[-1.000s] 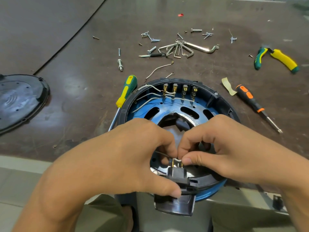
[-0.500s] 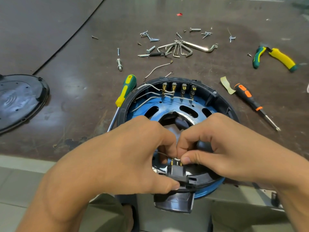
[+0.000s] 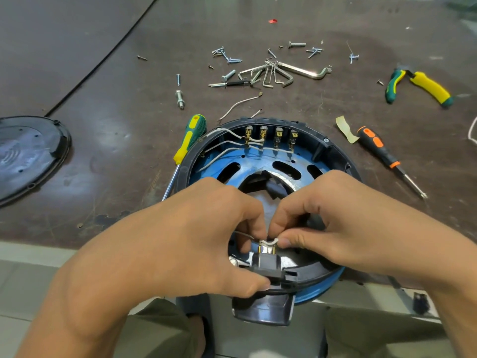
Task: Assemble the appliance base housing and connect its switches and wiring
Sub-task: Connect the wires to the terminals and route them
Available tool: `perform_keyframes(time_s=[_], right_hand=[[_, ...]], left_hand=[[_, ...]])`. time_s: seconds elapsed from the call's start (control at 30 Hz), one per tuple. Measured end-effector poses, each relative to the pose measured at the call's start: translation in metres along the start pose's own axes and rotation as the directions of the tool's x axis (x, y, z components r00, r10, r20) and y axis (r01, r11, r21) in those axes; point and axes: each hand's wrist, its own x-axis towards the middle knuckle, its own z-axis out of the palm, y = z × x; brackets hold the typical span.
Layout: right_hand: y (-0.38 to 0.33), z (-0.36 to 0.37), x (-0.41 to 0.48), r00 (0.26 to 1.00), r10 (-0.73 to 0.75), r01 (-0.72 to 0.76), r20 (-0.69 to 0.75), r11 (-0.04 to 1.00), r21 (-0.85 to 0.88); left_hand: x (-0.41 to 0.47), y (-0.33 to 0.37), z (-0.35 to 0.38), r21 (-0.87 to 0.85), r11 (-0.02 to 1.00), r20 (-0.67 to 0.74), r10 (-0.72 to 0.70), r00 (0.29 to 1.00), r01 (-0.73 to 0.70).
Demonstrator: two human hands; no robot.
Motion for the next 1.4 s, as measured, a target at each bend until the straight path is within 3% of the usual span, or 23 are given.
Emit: perform_keyframes(time_s=[0.27,0.93,1.23,1.4], right_hand=[[-0.002,0.003,0.0,0.998,-0.058,0.057,-0.028,0.998,-0.03],[-0.001,0.01,0.002,0.991,-0.11,0.099,-0.079,0.986,-0.134],[0.002,-0.004,0.003,0.997,-0.075,0.076,-0.018,0.996,0.047],[0.005,-0.01,0.0,0.984,-0.033,0.057,-0.177,0.989,0.133]], left_hand=[[0.0,-0.009,0.0,-0.085,0.996,-0.012,0.034,0.999,-0.035],[0.001,-0.01,0.002,-0.042,0.998,-0.002,0.038,0.999,-0.038],[0.0,-0.013,0.003,-0.072,0.996,-0.039,0.042,0.998,-0.045],[-0.003,-0.015,0.004,-0.122,0.99,-0.047,0.061,0.997,-0.067]])
